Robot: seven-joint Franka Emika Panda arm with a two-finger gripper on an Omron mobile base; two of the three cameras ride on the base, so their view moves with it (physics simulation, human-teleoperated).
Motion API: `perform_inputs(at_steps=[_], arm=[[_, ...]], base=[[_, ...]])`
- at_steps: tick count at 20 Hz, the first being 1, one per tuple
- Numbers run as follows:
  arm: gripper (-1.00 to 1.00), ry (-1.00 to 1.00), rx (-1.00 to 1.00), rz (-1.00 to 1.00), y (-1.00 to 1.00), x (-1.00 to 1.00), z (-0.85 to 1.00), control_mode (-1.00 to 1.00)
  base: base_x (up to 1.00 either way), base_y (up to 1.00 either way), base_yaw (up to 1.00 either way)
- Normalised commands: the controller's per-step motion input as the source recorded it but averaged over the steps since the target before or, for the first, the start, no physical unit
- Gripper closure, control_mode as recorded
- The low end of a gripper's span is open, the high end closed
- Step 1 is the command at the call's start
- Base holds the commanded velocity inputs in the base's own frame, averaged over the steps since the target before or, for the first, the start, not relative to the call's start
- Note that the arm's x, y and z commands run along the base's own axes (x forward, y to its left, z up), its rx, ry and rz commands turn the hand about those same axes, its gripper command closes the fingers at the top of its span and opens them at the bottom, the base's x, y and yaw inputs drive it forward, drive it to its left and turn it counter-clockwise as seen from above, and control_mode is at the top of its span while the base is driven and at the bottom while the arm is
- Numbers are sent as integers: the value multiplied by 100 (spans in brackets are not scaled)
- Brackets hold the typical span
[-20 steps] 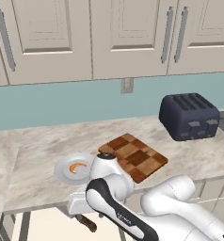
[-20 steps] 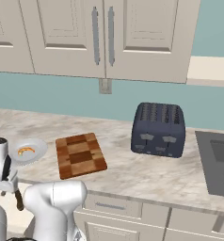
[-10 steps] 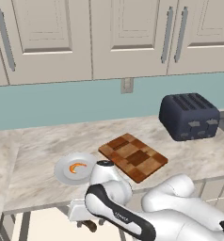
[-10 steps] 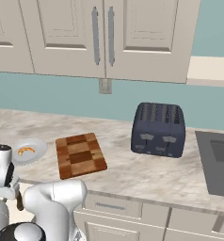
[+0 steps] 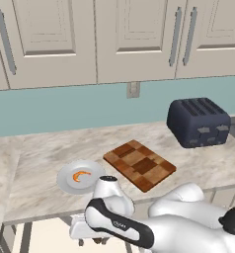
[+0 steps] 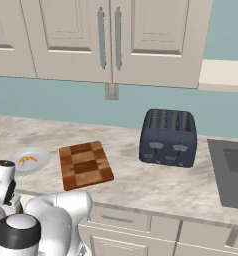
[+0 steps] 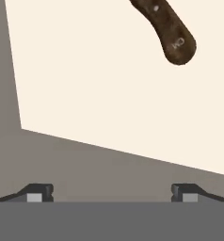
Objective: Pick up the knife from the drawer and place it on the cutting board. Then place the meat from the plate to the cutting board.
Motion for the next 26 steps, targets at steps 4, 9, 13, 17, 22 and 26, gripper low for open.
perform_inputs(at_steps=[4,9,13,17,22,26], arm=[[-100,5,-3,4,26,0,-22,-100],[-100,11,0,8,33,-9,-20,-100],[-100,11,0,9,29,-28,-12,-100],[-100,11,0,8,22,-36,-9,-100],[-100,10,0,6,20,-49,-7,-100],[-100,2,0,6,13,-77,-1,-100]], base=[[0,0,0],[0,0,0],[0,0,0],[0,0,0],[0,0,0],[0,0,0]])
